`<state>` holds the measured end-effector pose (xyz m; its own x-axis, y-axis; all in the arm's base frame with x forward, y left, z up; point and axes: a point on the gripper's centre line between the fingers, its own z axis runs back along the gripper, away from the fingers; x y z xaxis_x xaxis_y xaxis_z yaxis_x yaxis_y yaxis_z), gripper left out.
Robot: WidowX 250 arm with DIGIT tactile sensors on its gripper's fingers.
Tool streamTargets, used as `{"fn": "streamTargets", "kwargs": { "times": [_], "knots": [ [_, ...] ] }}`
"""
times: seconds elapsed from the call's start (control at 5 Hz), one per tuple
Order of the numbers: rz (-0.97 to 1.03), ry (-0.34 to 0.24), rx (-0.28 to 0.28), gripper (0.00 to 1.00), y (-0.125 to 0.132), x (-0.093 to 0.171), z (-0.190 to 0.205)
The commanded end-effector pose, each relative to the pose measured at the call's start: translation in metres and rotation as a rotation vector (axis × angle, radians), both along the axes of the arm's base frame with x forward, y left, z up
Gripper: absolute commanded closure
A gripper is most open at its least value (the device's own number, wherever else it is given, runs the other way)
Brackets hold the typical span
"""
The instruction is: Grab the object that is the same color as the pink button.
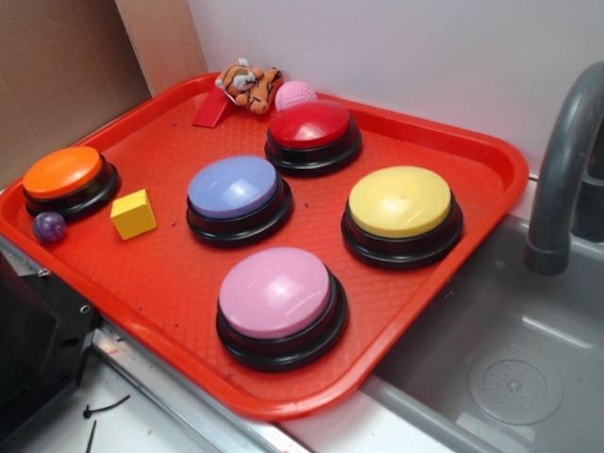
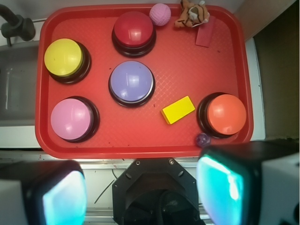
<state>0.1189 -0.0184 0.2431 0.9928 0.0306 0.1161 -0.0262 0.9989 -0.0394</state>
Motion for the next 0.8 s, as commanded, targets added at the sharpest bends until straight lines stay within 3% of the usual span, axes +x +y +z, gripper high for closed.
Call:
{"fn": "streamTargets", "kwargs": {
  "times": [0.0, 0.2, 0.4, 0.6],
  "knots": [
    [0.0, 0.0, 0.0, 0.0, 0.0, 0.0, 0.0],
    [-0.034, 0.005, -0.035, 0.0, 0.003, 0.009, -0.007],
    [0.024, 0.001, -0.003, 0.0, 0.012, 0.026, -0.014],
    [0.176, -0.03, -0.011, 0.0, 0.023, 0.043, -0.023]
  ]
}}
